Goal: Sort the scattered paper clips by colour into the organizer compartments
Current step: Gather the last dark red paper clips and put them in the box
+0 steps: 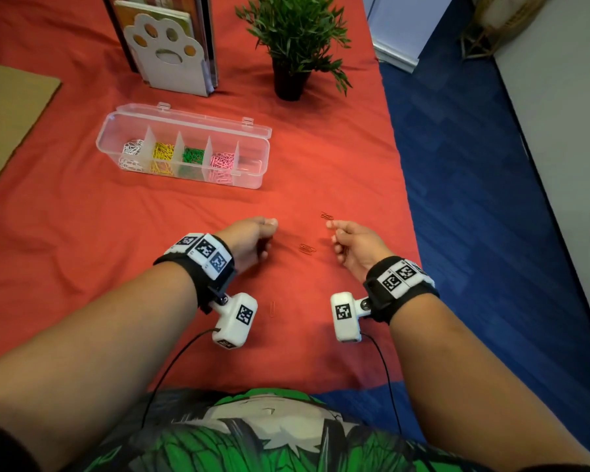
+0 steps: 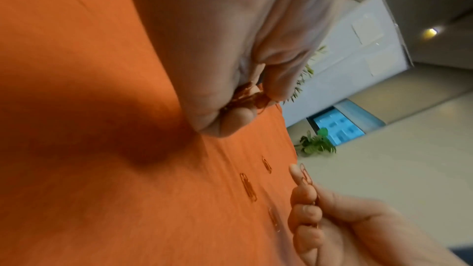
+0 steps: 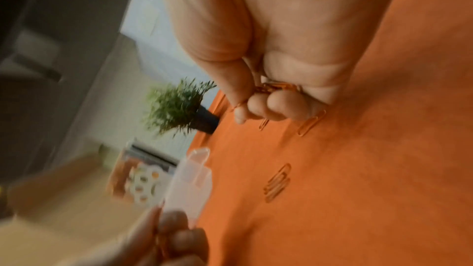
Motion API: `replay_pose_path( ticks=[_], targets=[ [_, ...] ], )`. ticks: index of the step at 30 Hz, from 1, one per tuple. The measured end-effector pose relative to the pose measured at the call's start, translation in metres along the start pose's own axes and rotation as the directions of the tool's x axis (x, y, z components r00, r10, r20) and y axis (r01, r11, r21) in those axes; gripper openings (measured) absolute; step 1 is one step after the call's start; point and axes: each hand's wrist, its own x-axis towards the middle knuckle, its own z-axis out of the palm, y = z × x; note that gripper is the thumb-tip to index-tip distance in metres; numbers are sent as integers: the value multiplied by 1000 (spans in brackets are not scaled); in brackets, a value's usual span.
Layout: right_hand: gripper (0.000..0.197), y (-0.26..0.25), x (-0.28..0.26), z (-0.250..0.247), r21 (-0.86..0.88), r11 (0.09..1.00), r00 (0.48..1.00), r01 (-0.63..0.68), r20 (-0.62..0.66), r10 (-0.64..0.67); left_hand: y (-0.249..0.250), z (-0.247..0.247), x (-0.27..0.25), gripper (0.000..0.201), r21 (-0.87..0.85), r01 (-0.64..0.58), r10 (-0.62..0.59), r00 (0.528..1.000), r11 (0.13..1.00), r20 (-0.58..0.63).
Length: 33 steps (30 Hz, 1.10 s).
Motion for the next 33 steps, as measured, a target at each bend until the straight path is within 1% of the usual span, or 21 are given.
replay_pose_path(
  ticks=[4, 6, 8, 10, 11, 12, 13, 15, 16, 17, 19, 20, 21, 23, 26, 28, 29, 30, 31, 32, 33],
  targets=[
    [26, 0, -11, -6, 374, 925, 996, -69, 77, 43, 8, -8, -9, 14, -177, 175, -135, 967, 969, 215],
    [19, 0, -12, -8, 439, 895, 996, -84, 67, 60, 10, -7, -11, 9, -225, 212, -139, 943, 951, 302],
    [18, -2, -9, -10, 404, 911, 995, -84, -9, 95, 11, -3, -12, 12, -245, 225, -139, 935, 943, 326],
    [23, -2, -3, -13, 262, 962, 984, -84, -133, 122, 10, 3, -10, 18, -248, 242, -163, 940, 938, 300],
    [22, -1, 0, -14, 136, 988, 979, -74, -181, 98, 10, 6, -9, 22, -253, 250, -179, 946, 935, 271],
    [22, 0, 4, -15, -48, 997, 976, -62, -211, 50, 9, 10, -8, 25, -254, 251, -193, 953, 934, 235],
    [22, 1, 6, -16, -278, 960, 977, -44, -213, -17, 8, 13, -7, 25, -247, 242, -197, 961, 938, 194],
    [21, 5, 9, -15, -675, 738, 977, 5, -154, -147, 6, 20, -6, 24, -182, 201, -184, 977, 963, 110],
    [17, 8, 9, -13, -783, 622, 971, 17, -136, -197, 6, 24, -5, 24, -116, 173, -166, 984, 978, 67],
    [12, 11, 8, -11, -842, 539, 964, 21, -125, -234, 5, 28, -3, 24, -37, 146, -145, 989, 989, 24],
    [13, 18, 10, -7, -889, 455, 949, 40, -108, -295, 3, 34, 3, 25, 176, 79, -72, 996, 981, -47],
    [18, 21, 12, -5, -908, 418, 947, 43, -96, -308, 1, 35, 7, 27, 327, 16, 9, 997, 945, -76],
    [23, 24, 12, -2, -928, 371, 947, 43, -81, -312, -2, 35, 11, 27, 486, -54, 115, 989, 872, -97],
    [29, 29, 13, 3, -962, 271, 949, 28, -59, -308, -6, 35, 14, 22, 730, -170, 318, 946, 662, -68],
    [32, 30, 11, 8, -979, 204, 960, -1, -58, -276, -10, 38, 19, 23, 911, -262, 454, 886, 318, 96],
    [30, 22, 11, 8, -965, 261, 977, 15, -42, -211, -12, 40, 24, 29, 947, -279, 442, 878, 156, 186],
    [25, 15, 9, 7, -935, 352, 985, 26, -37, -171, -13, 40, 26, 30, 957, -277, 427, 878, 89, 215],
    [17, 9, 8, 5, -863, 505, 991, 25, -46, -126, -16, 40, 29, 29, 961, -273, 418, 878, 36, 234],
    [13, 3, 5, 4, -710, 705, 996, 5, -60, -68, -19, 40, 31, 27, 963, -270, 415, 877, 8, 243],
    [18, -2, 2, 2, -477, 878, 997, -34, -75, -3, -21, 41, 32, 26, 963, -268, 413, 878, 2, 243],
    [22, -5, -2, 0, -224, 972, 995, -76, -76, 61, -23, 41, 32, 25, 964, -267, 411, 880, 12, 238]
  ],
)
